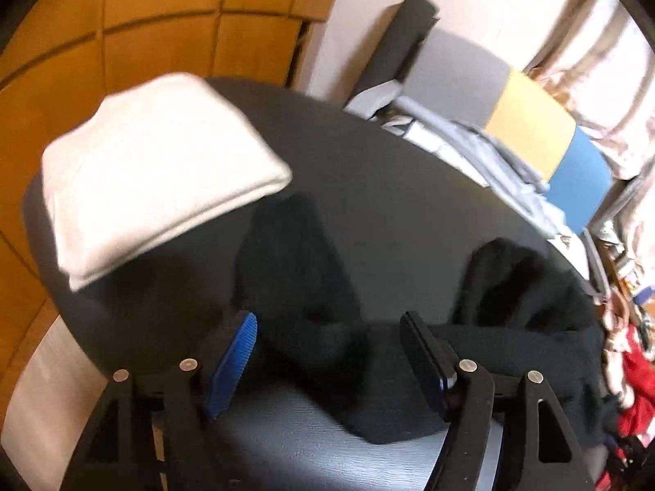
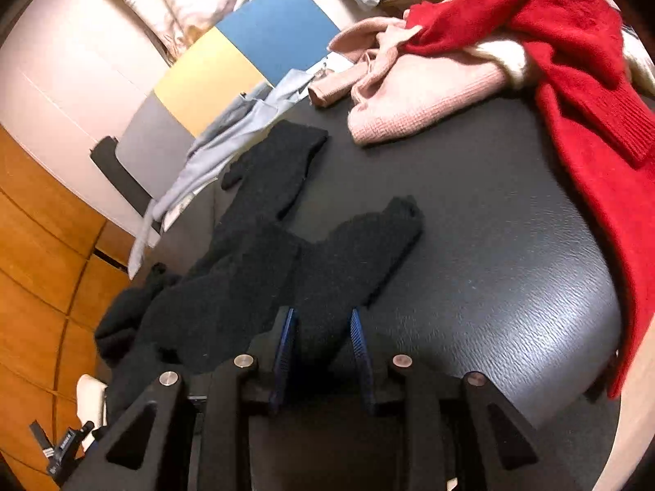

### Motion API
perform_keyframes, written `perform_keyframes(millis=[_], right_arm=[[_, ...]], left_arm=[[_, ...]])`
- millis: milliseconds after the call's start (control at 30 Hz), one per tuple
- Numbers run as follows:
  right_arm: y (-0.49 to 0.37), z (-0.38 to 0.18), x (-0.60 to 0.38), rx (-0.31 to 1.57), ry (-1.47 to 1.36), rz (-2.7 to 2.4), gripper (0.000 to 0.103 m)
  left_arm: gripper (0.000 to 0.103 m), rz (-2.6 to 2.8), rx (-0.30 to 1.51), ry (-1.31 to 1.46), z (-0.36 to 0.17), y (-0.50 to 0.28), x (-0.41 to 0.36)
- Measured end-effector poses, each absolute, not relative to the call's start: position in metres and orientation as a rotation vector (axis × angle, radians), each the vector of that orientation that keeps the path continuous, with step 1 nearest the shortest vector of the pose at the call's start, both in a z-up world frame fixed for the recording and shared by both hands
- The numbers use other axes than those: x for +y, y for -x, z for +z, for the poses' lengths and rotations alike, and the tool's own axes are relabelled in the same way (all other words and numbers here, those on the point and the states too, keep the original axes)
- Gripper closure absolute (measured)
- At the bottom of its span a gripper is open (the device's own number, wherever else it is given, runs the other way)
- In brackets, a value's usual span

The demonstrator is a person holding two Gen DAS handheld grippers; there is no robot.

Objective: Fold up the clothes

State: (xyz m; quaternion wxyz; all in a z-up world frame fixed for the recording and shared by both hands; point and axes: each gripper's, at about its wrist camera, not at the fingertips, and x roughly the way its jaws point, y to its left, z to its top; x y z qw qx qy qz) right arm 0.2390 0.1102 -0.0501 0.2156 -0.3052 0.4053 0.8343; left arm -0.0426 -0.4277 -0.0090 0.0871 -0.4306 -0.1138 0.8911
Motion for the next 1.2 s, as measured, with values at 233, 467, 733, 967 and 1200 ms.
perform_keyframes(millis=[233, 467, 733, 967, 1200], right_arm=[[-0.232, -0.059, 0.097, 1.182, 0.897, 2.359, 0.073], [-0.233, -0.079, 0.097, 1.25, 0.947, 2.354, 0.072], [-0.241, -0.088, 0.106, 1.383, 0.883, 2.357, 0.072], [-0.25, -0.096, 0.114, 1.574, 0.8, 2.311, 0.072], [-0.25, -0.096, 0.112, 1.55, 0.799, 2.321, 0.072]], left_arm=[[0.013, 2.386, 0.225, 1.017, 0.019, 0.003, -0.285], [0.013, 1.994, 0.667, 0.801, 0.005, -0.051, -0.145], [0.012, 1.7, 0.91, 0.724, -0.007, -0.049, -0.075], [0.012, 1.351, 1.152, 0.74, -0.036, -0.053, -0.042], [0.012, 1.197, 1.227, 0.842, -0.051, -0.049, -0.021]])
